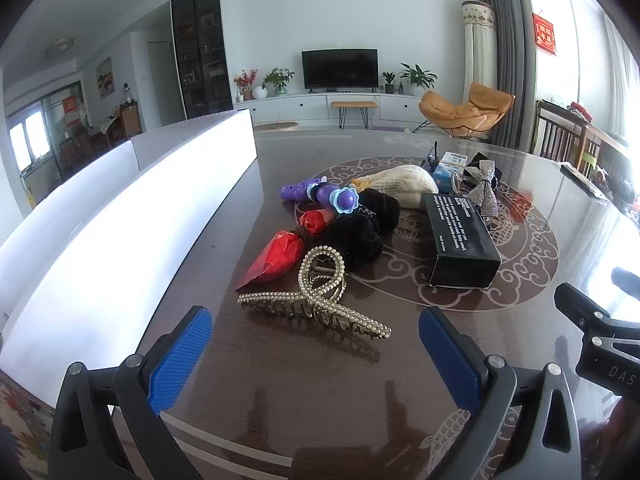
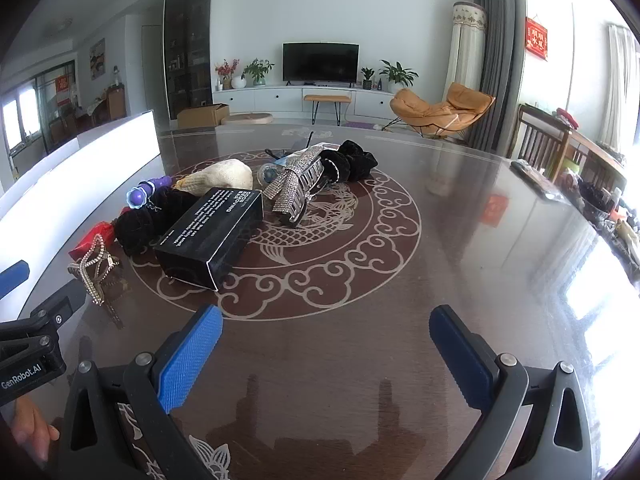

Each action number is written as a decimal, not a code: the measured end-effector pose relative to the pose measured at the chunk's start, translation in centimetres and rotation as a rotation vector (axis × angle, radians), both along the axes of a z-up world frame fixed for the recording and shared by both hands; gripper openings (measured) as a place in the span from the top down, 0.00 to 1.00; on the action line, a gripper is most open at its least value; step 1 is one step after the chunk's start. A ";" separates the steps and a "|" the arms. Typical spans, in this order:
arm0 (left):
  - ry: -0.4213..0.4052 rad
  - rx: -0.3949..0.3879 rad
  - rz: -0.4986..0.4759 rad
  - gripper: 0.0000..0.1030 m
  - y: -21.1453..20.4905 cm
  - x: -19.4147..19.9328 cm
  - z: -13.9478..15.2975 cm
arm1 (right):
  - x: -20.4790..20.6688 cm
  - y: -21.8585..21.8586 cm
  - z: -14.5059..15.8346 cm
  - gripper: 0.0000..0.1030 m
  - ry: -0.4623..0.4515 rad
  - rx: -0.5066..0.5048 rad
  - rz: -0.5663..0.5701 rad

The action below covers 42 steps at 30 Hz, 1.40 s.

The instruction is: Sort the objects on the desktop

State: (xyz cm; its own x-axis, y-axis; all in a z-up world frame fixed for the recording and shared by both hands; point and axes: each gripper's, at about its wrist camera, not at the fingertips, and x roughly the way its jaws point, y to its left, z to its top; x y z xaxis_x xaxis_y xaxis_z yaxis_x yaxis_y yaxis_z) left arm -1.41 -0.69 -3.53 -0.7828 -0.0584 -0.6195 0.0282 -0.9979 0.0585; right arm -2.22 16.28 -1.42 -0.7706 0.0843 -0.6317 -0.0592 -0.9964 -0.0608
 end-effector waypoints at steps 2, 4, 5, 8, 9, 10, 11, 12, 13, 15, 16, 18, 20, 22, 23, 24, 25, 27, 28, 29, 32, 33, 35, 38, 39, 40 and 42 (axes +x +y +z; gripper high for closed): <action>-0.009 0.017 -0.002 0.00 -0.2 -0.2 -0.1 | -0.1 -0.3 -0.2 0.00 -0.005 0.015 0.007; -0.014 0.025 -0.001 0.00 -0.4 -0.3 -0.2 | -0.1 -0.5 -0.2 0.00 -0.010 0.026 0.012; -0.014 0.028 -0.001 0.00 -0.4 -0.2 -0.2 | -0.2 -0.6 -0.3 0.00 -0.013 0.030 0.011; -0.013 0.026 0.001 0.00 -0.4 -0.2 -0.3 | -0.4 -0.4 -0.5 0.00 -0.024 0.022 0.008; -0.012 0.023 0.001 0.00 -0.3 -0.2 -0.3 | -0.4 -0.3 -0.5 0.00 -0.026 0.017 0.006; -0.012 0.019 0.001 0.00 -0.4 -0.2 -0.3 | -0.4 -0.2 -0.5 0.00 -0.029 0.012 0.002; -0.010 0.013 0.000 0.00 -0.3 -0.1 -0.3 | -0.4 -0.1 -0.6 0.00 -0.033 0.009 0.000; -0.007 0.007 0.000 0.00 -0.2 -0.1 -0.3 | -0.5 -0.1 -0.6 0.00 -0.038 0.007 -0.002; -0.005 0.002 0.000 0.00 -0.2 0.0 -0.3 | -0.6 -0.1 -0.7 0.00 -0.043 0.008 -0.003; 0.002 -0.006 -0.002 0.00 -0.1 0.1 -0.3 | -0.7 -0.3 -0.8 0.00 -0.051 0.017 -0.005; 0.005 -0.010 -0.002 0.00 0.0 0.1 -0.3 | -0.7 -0.4 -0.8 0.00 -0.056 0.023 -0.005; 0.008 -0.015 -0.003 0.00 0.0 0.1 -0.3 | -0.8 -0.6 -1.0 0.00 -0.065 0.034 -0.004; 0.008 -0.015 -0.004 0.00 0.0 0.1 -0.2 | -0.9 -0.7 -1.1 0.00 -0.074 0.037 -0.005; 0.010 -0.017 -0.004 0.00 0.0 0.2 -0.2 | -1.0 -0.6 -1.1 0.00 -0.078 0.033 -0.011; 0.011 -0.018 -0.003 0.00 0.0 0.2 -0.2 | -1.0 -0.5 -1.1 0.00 -0.079 0.028 -0.016; 0.014 -0.019 -0.003 0.00 0.1 0.2 -0.2 | -1.0 -0.3 -1.1 0.00 -0.077 0.022 -0.020; 0.016 -0.022 -0.003 0.00 0.1 0.2 -0.2 | -1.0 -0.1 -1.1 0.00 -0.076 0.014 -0.024; 0.021 -0.029 -0.003 0.00 0.2 0.3 -0.2 | -0.9 0.1 -1.0 0.00 -0.074 0.004 -0.028; 0.023 -0.032 -0.003 0.00 0.3 0.3 -0.2 | -0.9 0.2 -1.0 0.00 -0.074 0.002 -0.030; 0.026 -0.035 -0.003 0.00 0.3 0.3 -0.2 | -0.9 0.2 -1.0 0.00 -0.075 0.003 -0.032; 0.028 -0.041 -0.006 0.00 0.4 0.3 -0.2 | -0.9 0.1 -1.1 0.00 -0.078 0.010 -0.036; 0.027 -0.041 -0.007 0.00 0.4 0.3 -0.2 | -1.0 0.0 -1.1 0.00 -0.079 0.012 -0.037; 0.020 -0.035 -0.008 0.00 0.4 0.2 -0.2 | -1.0 0.2 -1.1 0.00 -0.081 0.009 -0.040; 0.008 -0.020 -0.008 0.00 0.2 0.0 -0.2 | -1.0 0.3 -1.1 0.00 -0.082 0.003 -0.041; 0.005 -0.016 -0.006 0.00 0.1 0.0 -0.3 | -1.1 0.2 -1.2 0.00 -0.085 0.001 -0.039; 0.004 -0.011 -0.003 0.00 0.0 0.0 -0.3 | -1.2 0.1 -1.2 0.00 -0.086 -0.002 -0.035; 0.005 -0.008 0.000 0.00 0.0 0.0 -0.3 | -1.2 0.2 -1.1 0.00 -0.085 -0.006 -0.028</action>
